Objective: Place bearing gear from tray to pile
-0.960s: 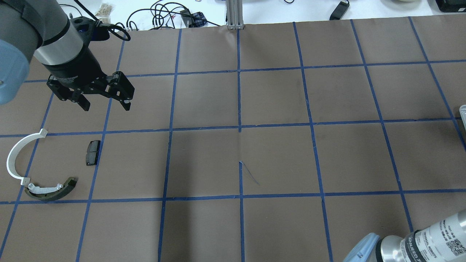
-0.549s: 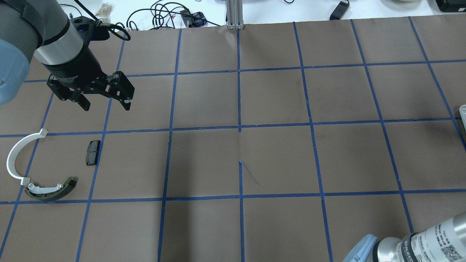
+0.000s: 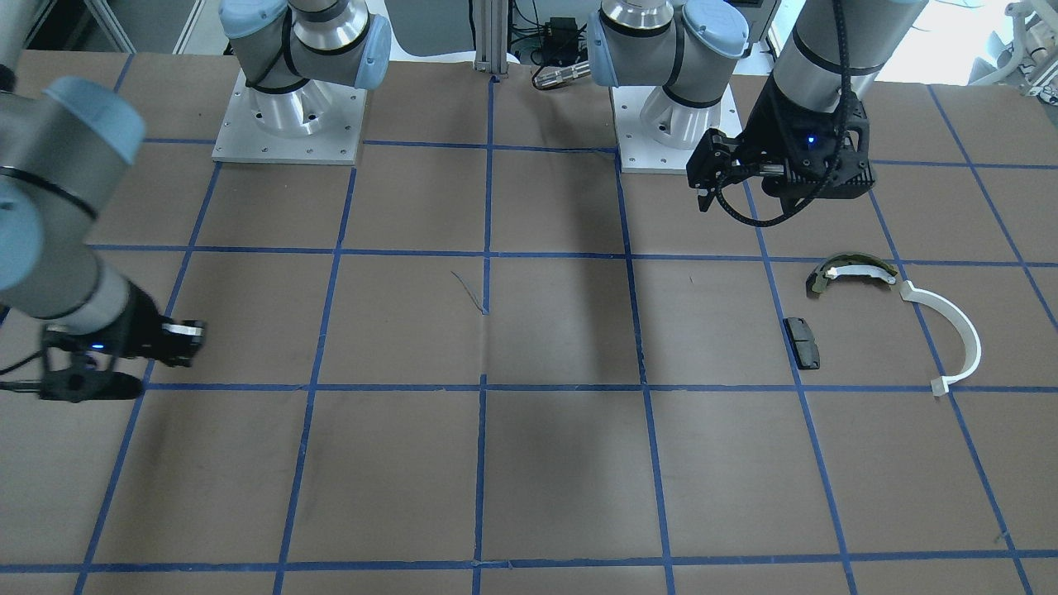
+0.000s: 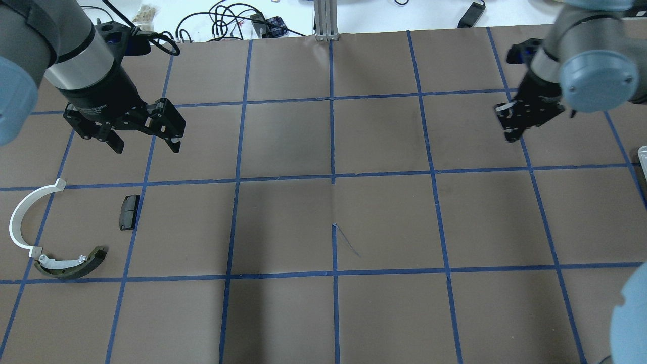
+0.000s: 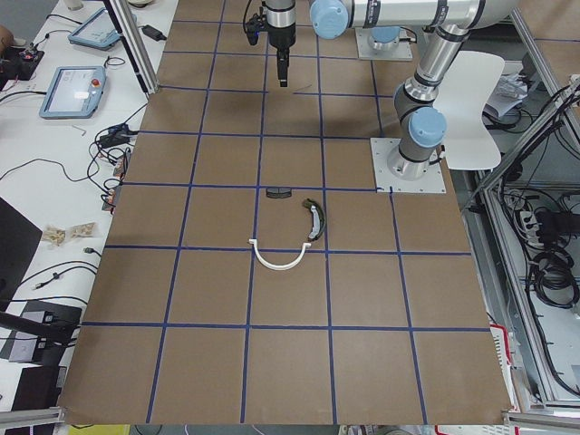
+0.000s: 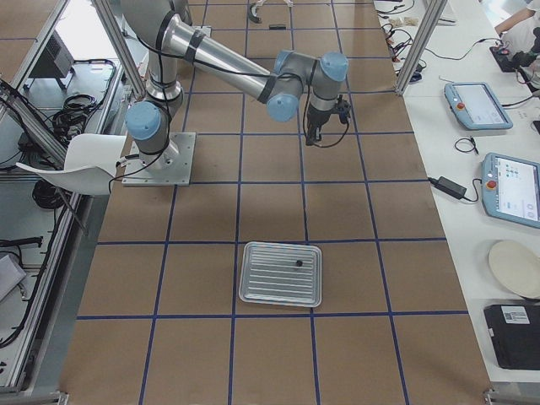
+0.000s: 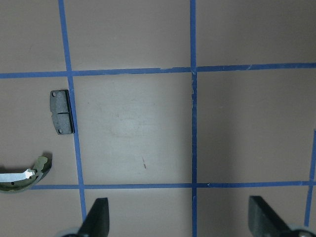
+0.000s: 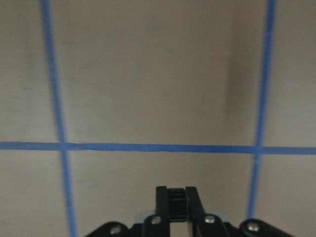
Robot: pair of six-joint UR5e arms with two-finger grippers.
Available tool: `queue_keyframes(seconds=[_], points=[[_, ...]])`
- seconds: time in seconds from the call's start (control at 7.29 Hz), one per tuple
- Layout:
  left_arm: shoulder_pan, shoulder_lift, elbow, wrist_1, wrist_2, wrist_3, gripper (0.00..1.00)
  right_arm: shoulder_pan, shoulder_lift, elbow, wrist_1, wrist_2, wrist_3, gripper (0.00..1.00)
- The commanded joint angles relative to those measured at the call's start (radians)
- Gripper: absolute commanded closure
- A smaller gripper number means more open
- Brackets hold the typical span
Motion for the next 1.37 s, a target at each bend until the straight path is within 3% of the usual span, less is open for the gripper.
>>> queue_keyframes(seconds=[0.0, 0.27, 0.41, 0.55, 0.69, 0.82, 1.1, 1.23], points=[[0.0, 0.002, 0.0, -0.001, 0.001, 0.001, 0.0, 0.314, 0.023, 0.006, -0.051, 0.02, 0.341, 1.0], [0.0, 0.0, -0.001, -0.001, 0.001, 0.001, 0.0, 0.513, 0.106, 0.006, -0.219, 0.114, 0.628, 1.0], [0.0, 0.005, -0.004, -0.007, 0.002, 0.003, 0.0, 0.553, 0.145, 0.008, -0.299, 0.138, 0.679, 1.0], [0.0, -0.009, -0.015, -0.001, -0.011, 0.017, 0.0, 0.562, 0.156, 0.012, -0.288, 0.138, 0.671, 1.0], [-0.001, 0.002, -0.026, 0.001, -0.007, 0.017, 0.0, 0.562, 0.159, 0.043, -0.307, 0.138, 0.659, 0.54], [-0.001, 0.002, -0.027, 0.045, -0.001, 0.017, 0.0, 0.561, 0.159, 0.066, -0.376, 0.138, 0.649, 0.01], [0.0, -0.02, -0.027, 0.041, 0.004, 0.006, 0.0, 0.466, 0.12, 0.057, -0.358, 0.186, 0.591, 0.0], [0.0, -0.024, -0.032, 0.044, 0.001, 0.001, 0.0, 0.36, 0.074, 0.058, -0.256, 0.183, 0.422, 0.0]])
